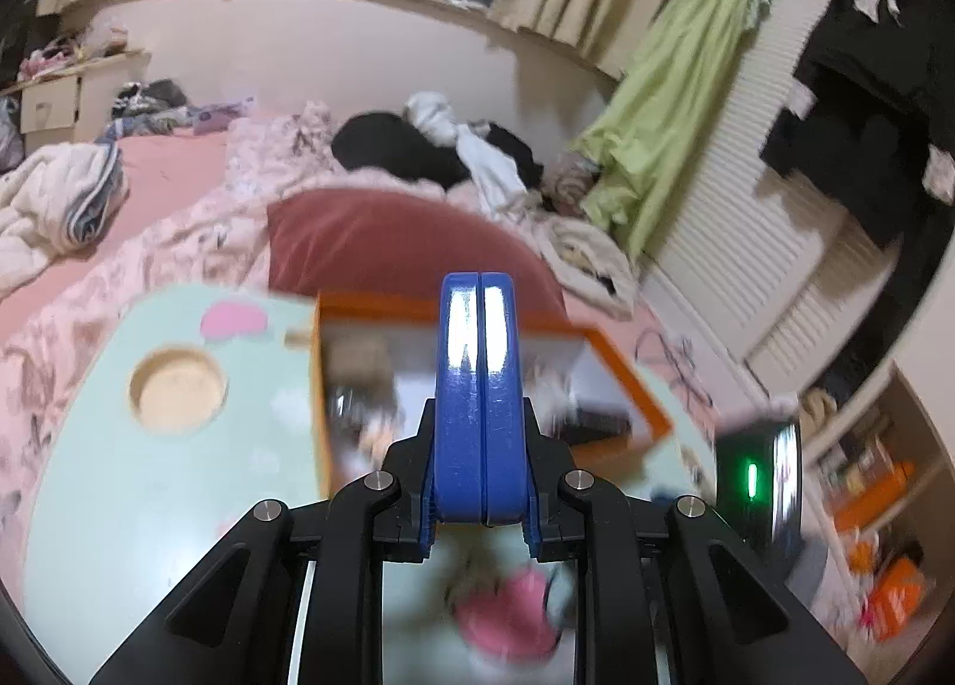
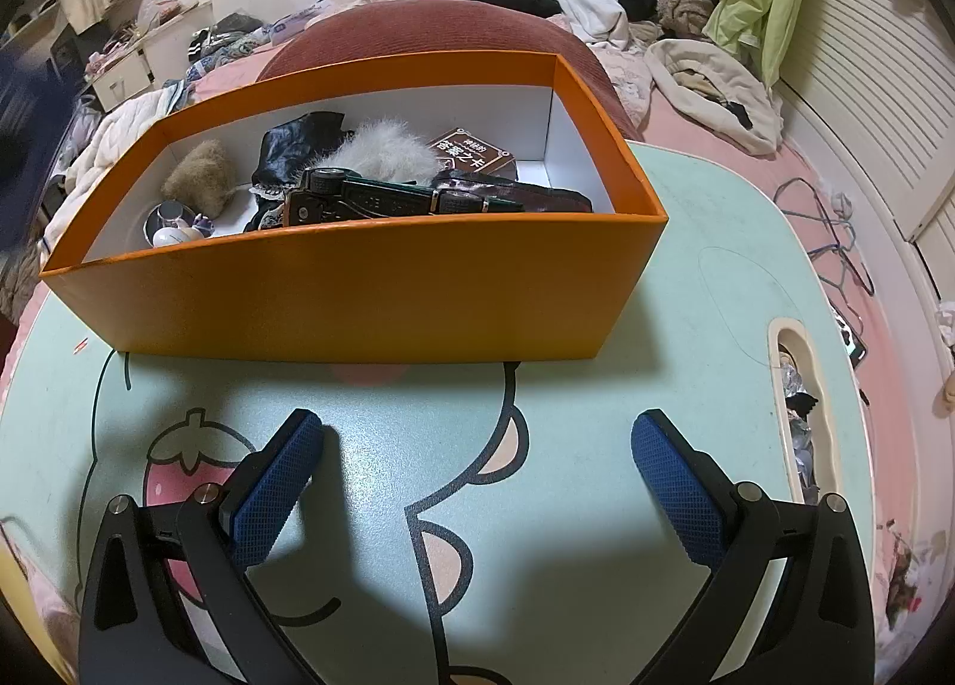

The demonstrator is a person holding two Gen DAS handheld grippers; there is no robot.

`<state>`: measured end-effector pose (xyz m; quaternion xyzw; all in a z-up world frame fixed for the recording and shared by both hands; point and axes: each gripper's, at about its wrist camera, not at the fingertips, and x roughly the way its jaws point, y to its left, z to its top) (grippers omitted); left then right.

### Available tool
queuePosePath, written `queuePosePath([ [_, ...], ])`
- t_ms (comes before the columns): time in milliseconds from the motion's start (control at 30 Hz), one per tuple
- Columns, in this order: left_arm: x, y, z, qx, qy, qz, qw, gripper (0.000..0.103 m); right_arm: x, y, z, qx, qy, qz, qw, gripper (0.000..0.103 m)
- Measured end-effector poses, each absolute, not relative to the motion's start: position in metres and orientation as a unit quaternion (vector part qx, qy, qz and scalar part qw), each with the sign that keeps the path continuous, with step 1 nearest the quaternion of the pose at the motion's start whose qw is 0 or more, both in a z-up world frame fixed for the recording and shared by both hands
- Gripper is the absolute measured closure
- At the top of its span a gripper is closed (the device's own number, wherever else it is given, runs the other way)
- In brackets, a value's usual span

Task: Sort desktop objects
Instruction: 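Lower the blue tin onto the table with the left gripper and release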

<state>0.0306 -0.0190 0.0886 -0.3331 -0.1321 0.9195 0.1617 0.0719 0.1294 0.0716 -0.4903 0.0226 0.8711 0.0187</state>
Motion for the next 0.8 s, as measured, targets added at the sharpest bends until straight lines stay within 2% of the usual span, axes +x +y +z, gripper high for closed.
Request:
queuePosePath([
  [167,0.041,-0.015,0.034,-0.403,-0.115,0.895,0.153,0.083,0.072,0.128,0.071,-0.49,0.023,0.871,0.019,0.001],
  [200,0.036,-0.012,0.021,-0.428,-0.114,0.885,0.143,0.072,0.072,0.128,0.071,-0.49,0.023,0.871,0.019,0.001],
  [233,0.03,-0.012,0.014,-0.43,-0.121,0.882,0.148,0.07,0.072,0.128,0.071,-0.49,0.022,0.871,0.02,0.0],
  [300,0.025,-0.014,0.013,-0.43,-0.116,0.885,0.132,0.023,0.071,0.127,0.072,-0.49,0.02,0.871,0.021,0.0],
  [367,0.017,-0.014,0.009,-0.431,-0.115,0.887,0.119,0.009,0.072,0.128,0.072,-0.49,0.022,0.871,0.021,0.0],
  [500,0.016,-0.008,0.003,-0.43,-0.087,0.89,0.125,0.001,0.071,0.129,0.073,-0.49,0.023,0.871,0.022,0.0],
  [700,0.024,0.03,0.002,-0.452,0.041,0.887,0.08,0.0,0.071,0.127,0.072,-0.491,0.022,0.871,0.022,0.0],
  [800,0.029,0.031,0.003,-0.453,0.039,0.886,0.09,0.0,0.076,0.127,0.073,-0.49,0.025,0.871,0.016,0.0],
])
